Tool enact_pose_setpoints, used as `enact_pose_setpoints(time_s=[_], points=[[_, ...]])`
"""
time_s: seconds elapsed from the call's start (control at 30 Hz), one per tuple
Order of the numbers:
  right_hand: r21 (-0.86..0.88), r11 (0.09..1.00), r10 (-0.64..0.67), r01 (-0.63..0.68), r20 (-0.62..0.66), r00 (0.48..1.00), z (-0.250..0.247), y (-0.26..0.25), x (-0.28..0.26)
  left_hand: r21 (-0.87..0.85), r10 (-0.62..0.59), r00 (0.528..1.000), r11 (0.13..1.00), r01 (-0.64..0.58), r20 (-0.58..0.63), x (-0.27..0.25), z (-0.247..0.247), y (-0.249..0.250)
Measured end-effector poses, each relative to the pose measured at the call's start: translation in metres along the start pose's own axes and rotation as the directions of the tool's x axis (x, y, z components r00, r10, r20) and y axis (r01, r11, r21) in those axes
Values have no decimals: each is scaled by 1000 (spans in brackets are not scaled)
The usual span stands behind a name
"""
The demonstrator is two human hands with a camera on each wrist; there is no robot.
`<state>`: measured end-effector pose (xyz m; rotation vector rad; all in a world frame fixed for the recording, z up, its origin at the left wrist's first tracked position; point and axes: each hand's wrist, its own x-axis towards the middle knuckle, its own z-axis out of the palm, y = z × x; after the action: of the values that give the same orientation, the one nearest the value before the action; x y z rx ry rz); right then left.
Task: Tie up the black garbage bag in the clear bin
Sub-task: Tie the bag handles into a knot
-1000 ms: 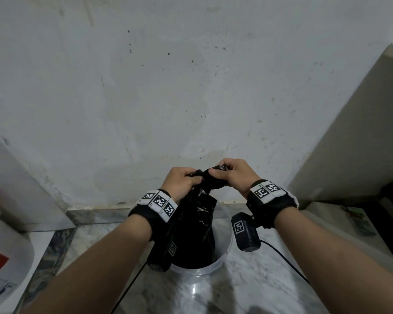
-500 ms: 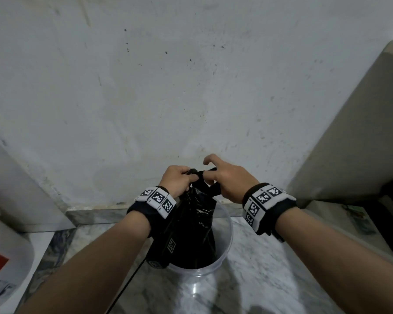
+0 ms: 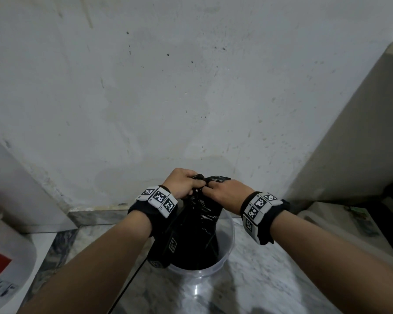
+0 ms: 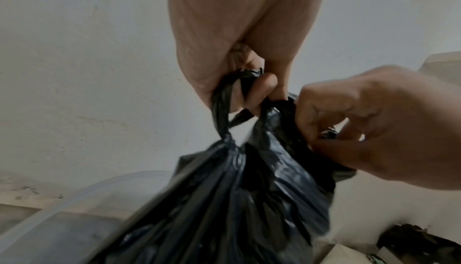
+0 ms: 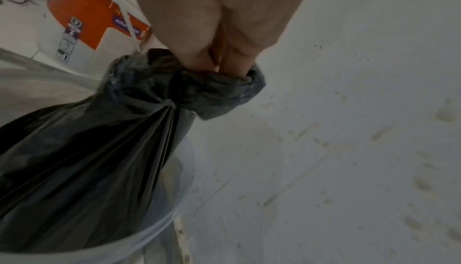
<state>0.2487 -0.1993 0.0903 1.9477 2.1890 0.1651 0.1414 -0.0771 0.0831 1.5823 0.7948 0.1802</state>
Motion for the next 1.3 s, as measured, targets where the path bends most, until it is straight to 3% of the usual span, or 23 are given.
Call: enact_pose_setpoints(time_s=[0.07, 0.17, 0.27, 0.37, 0.53, 0.6, 0.67, 0.7, 0.77, 0.87, 0.93, 1.03, 1.17, 1.3], points=[[-42, 996, 86, -82, 126, 988, -6, 0, -1, -25, -5, 1000, 1000, 5, 12, -3, 0, 1], [-216, 975, 100, -58, 189, 977, -13, -1, -2, -224, -34, 999, 974, 35, 6, -11, -11, 4], [-215, 966, 201, -145, 268, 942, -22, 6, -4, -375, -57, 996, 924, 77, 63, -17, -35, -1], [-51, 961, 272, -270, 332, 903, -32, 11, -4, -338, -48, 995, 938, 73, 82, -22, -52, -6], [254, 844, 312, -472, 484, 817, -44, 2, 4, -145, 10, 994, 989, 6, 107, -28, -50, -10], [429, 670, 309, -606, 581, 753, -49, 3, 9, -146, 26, 991, 989, -7, 130, -27, -48, -11], [601, 350, 188, -718, 706, 683, -50, 9, 14, -172, 38, 984, 985, -8, 172, -27, -45, -12], [647, 200, 99, -735, 733, 673, -50, 13, 15, -185, 41, 981, 983, -4, 192, -27, -43, -12], [715, -75, -5, -695, 697, 717, -45, 19, 17, -211, 49, 975, 978, -2, 216, -28, -40, -13], [712, -468, 49, -523, 612, 789, -40, 18, 17, -276, 71, 976, 961, -11, 208, -24, -39, -15], [663, -602, 94, -445, 612, 786, -33, 14, 18, -282, 85, 981, 959, -33, 176, -20, -39, -18], [672, -609, 145, -422, 617, 773, -23, 6, 20, -260, 110, 986, 963, -74, 128, -17, -36, -22], [746, -556, 357, -367, 613, 705, -17, -1, 23, -244, 115, 993, 964, -110, 9, -14, -32, -25], [765, -547, 401, -339, 595, 697, -11, -6, 21, -282, 100, 991, 957, -70, 93, -12, -23, -21]])
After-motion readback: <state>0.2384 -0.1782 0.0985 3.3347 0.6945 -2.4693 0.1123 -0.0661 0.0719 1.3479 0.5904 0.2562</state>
